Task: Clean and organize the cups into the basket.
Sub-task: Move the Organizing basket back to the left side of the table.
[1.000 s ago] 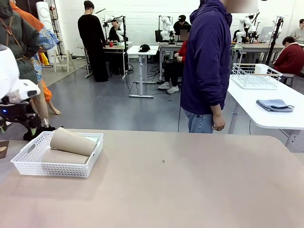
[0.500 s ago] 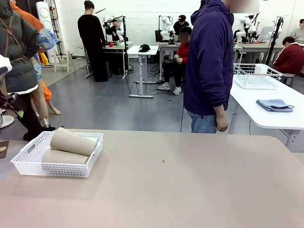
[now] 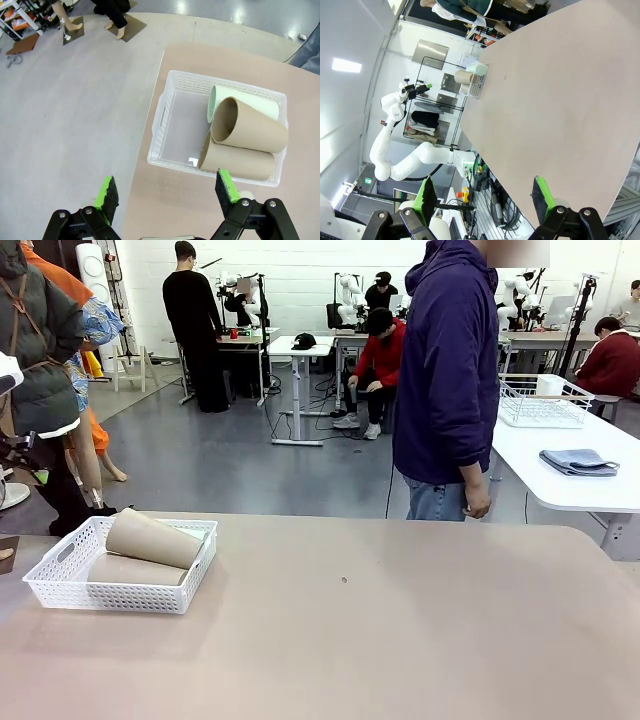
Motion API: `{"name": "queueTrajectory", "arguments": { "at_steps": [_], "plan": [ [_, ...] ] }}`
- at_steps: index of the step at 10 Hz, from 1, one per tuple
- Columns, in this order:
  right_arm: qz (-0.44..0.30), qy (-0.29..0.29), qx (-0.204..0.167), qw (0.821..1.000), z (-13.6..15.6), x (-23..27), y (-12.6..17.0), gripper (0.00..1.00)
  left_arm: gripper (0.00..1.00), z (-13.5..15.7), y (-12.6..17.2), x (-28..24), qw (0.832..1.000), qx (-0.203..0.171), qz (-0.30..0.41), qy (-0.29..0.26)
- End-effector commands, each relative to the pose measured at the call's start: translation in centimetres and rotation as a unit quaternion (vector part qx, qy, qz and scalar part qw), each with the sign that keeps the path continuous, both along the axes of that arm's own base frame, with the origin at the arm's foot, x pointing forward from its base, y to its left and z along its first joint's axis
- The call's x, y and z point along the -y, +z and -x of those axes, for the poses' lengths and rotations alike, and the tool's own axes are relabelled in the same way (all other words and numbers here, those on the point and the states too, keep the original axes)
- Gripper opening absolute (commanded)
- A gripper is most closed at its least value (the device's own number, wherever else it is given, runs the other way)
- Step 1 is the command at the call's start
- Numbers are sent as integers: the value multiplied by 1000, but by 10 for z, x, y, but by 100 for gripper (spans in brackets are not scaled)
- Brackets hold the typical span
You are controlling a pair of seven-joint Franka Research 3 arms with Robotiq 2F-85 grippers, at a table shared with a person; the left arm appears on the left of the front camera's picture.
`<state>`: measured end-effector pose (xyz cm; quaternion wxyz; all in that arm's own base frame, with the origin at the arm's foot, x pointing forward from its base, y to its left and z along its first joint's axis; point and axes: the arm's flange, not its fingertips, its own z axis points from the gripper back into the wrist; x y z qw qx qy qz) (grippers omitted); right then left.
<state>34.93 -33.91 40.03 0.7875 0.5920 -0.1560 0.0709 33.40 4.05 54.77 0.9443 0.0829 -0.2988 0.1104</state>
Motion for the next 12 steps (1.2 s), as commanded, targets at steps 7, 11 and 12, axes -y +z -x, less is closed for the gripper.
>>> {"name": "queueTrajectory", "arguments": {
  "at_steps": [7, 11, 12],
  "plan": [
    [2, -6, 1, 1000, 1, -1, -1, 100, 100, -37, 67, -116, 932, -89, 351, 9],
    [2, -6, 1, 1000, 1, -1, -1, 100, 100, -50, 53, -243, 794, -152, 582, -89],
    [2, -6, 1, 1000, 1, -1, -1, 100, 100, -49, 37, -270, 777, -153, 601, -112]
  ]
}}
